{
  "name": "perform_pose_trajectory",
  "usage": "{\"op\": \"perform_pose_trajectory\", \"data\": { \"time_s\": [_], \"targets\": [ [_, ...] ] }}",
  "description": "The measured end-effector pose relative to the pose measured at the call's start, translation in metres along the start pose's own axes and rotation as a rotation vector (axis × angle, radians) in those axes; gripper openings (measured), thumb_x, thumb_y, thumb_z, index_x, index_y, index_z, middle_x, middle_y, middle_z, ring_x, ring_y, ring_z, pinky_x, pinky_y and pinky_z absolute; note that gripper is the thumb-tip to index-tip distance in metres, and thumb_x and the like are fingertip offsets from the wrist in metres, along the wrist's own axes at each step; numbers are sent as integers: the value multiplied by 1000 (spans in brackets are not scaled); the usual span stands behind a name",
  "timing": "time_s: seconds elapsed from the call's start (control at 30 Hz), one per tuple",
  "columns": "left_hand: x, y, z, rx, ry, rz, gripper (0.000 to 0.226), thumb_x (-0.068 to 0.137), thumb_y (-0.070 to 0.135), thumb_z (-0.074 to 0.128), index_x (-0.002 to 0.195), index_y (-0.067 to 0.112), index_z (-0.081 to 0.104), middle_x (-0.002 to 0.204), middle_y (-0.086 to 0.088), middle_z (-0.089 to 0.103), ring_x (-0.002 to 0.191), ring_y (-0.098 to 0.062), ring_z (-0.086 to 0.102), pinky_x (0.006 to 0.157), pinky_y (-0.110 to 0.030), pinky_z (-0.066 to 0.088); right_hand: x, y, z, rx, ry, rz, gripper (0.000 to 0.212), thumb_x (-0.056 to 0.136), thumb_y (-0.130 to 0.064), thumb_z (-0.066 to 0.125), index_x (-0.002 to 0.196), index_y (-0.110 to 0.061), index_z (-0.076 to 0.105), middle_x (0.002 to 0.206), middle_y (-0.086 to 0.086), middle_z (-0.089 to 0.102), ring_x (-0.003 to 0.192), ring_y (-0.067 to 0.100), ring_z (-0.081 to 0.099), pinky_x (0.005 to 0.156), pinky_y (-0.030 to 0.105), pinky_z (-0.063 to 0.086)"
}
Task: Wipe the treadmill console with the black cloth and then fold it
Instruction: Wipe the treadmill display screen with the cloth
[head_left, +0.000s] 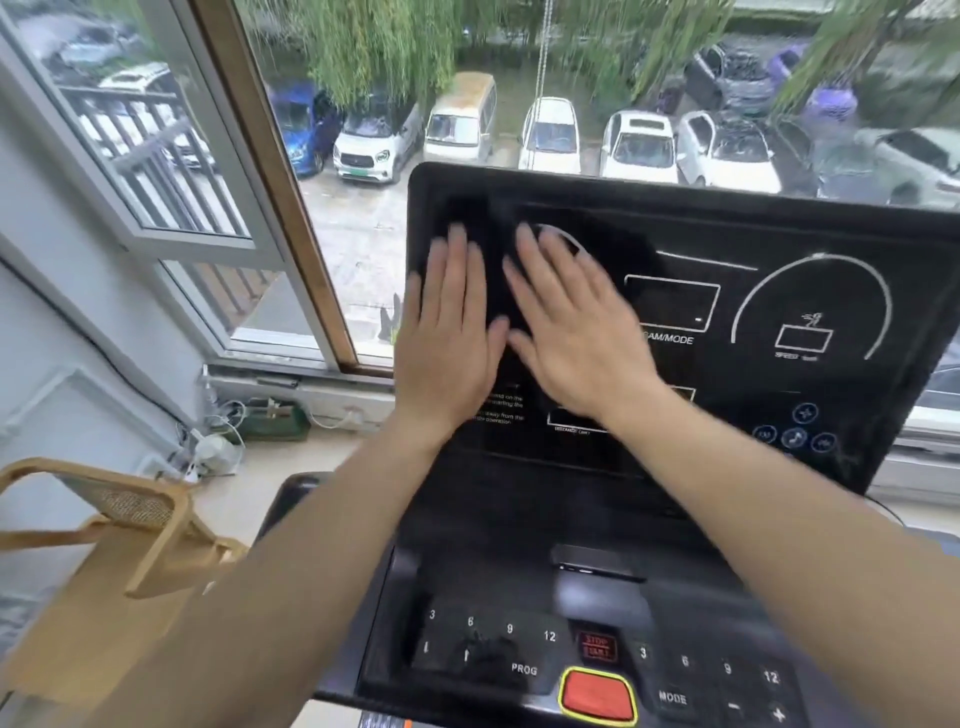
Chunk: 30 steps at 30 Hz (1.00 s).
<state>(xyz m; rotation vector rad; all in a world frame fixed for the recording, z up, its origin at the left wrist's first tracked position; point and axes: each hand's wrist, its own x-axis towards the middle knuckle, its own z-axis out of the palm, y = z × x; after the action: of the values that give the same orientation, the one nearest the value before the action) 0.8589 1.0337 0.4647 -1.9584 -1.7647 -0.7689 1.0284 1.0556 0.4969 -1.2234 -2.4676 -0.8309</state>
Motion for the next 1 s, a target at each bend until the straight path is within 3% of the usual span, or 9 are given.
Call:
{"op": "perform_pose_trajectory", "data": {
  "time_s": [0.1,0.2,0.33,0.43,0.57,0.67,0.83,0.9,1.0],
  "targets": [
    [42,5,-13,-32,71,-17,67,106,37,33,159,0,14,168,-21,12,156,-34,9,126,-45,5,26,18,-17,16,45,109,66,107,-42,29,161,-8,13,170,14,-1,157,29,2,127,45,8],
    [5,4,2,-47,42,4,69,106,37,37,160,2,14,168,-20,8,157,-32,3,125,-45,3,-5,-8,-3,78,4,155,67,107,-42,32,160,-7,11,167,12,-9,157,31,0,127,47,7],
    [-95,1,32,-1,-145,61,79,102,42,39,157,0,2,167,-16,-16,154,-27,-20,123,-43,-1,-86,-57,32,89,-145,33,70,105,-44,41,158,-7,14,168,12,-11,156,31,-4,125,45,2],
    [-119,9,37,62,-204,62,78,103,43,36,156,-3,1,166,-18,-21,154,-29,-20,123,-44,0,-106,-63,38,20,-168,-60,69,106,-46,36,157,-9,7,166,11,-16,156,28,-6,125,43,-3],
    [-39,34,12,27,-82,-10,73,105,36,41,158,-3,9,167,-23,0,156,-34,-2,125,-45,2,-49,-4,5,-80,-61,2,70,106,-48,31,158,-9,4,166,10,-11,157,25,2,125,42,0],
    [33,63,-10,-32,-7,-47,72,106,38,33,159,-3,6,168,-24,2,156,-35,1,127,-45,2,-19,54,-21,-154,-30,135,70,106,-49,27,160,-9,6,170,12,-3,157,25,1,126,42,2],
    [11,113,8,-33,-59,204,76,106,44,36,159,-1,5,168,-20,-2,156,-33,2,126,-45,5,-99,74,-7,-5,-106,361,73,105,-47,36,158,-4,10,166,14,-11,156,26,-6,126,44,4],
    [-40,119,26,-33,-133,288,82,104,45,44,158,0,2,167,-17,-10,156,-31,2,125,-42,1,-151,46,13,21,-197,348,70,105,-45,39,157,-4,14,165,17,-7,155,27,-5,125,44,6],
    [-101,111,39,-17,-219,340,89,100,44,52,156,0,-2,165,-12,-25,154,-27,4,125,-39,-7,-193,11,35,18,-289,211,65,103,-44,36,151,-1,40,163,19,7,155,31,10,124,45,9]
  ]
}}
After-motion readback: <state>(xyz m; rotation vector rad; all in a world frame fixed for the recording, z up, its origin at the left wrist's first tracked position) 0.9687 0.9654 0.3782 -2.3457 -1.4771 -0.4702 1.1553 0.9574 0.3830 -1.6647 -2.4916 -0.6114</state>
